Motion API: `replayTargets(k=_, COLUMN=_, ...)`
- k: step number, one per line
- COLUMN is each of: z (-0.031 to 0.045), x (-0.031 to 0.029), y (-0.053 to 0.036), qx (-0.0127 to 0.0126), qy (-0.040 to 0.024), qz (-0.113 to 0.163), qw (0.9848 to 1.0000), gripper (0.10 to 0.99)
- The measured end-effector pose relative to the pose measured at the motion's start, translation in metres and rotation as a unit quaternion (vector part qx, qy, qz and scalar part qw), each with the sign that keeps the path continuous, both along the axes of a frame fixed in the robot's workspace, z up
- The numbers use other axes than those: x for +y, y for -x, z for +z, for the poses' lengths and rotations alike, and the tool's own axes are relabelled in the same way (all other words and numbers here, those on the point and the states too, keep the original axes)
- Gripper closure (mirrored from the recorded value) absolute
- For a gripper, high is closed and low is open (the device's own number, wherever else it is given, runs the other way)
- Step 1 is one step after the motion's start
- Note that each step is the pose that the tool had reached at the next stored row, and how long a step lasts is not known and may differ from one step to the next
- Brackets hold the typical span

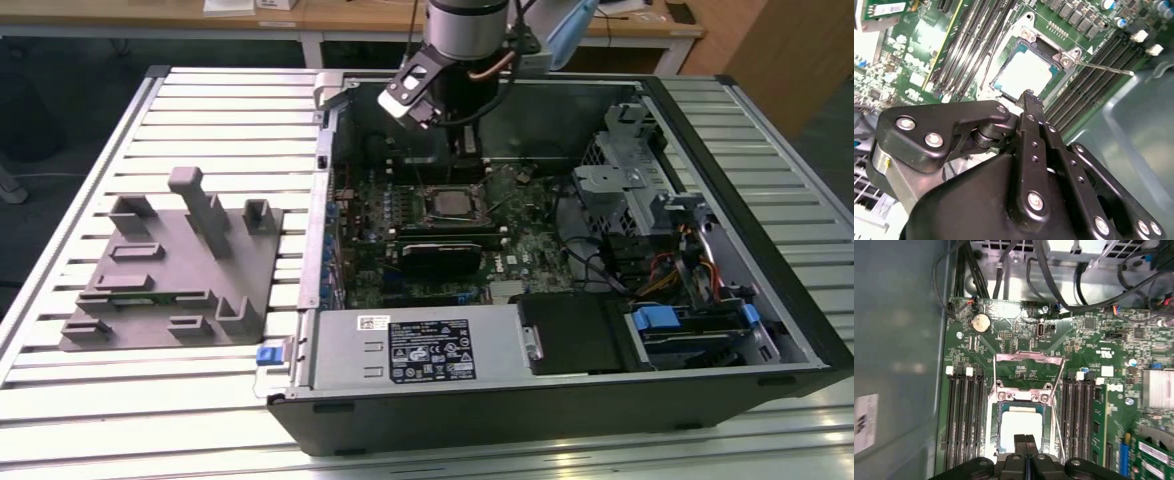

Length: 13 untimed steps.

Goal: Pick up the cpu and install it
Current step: 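Close the cpu cover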

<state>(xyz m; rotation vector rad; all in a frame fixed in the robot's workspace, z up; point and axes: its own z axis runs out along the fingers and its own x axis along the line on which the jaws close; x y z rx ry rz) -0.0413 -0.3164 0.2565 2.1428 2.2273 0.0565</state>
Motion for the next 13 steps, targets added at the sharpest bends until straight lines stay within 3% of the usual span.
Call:
replayTargets(k=5, z=0.0177, x=-0.0001, y=0.0, qx=0.0001, qy=0.0001, qz=0.0, qw=1.0, gripper=0.98)
replayTargets(k=10, z=0.018, x=-0.0073, y=0.0, qx=0.0, qy=0.0, qz=0.0, qw=1.0, gripper=0.98)
replayTargets(k=13, z=0.0178, x=-0.0087, y=-0.0014, qx=0.0001, qy=0.0, qz=0.0, qw=1.0, gripper=0.98)
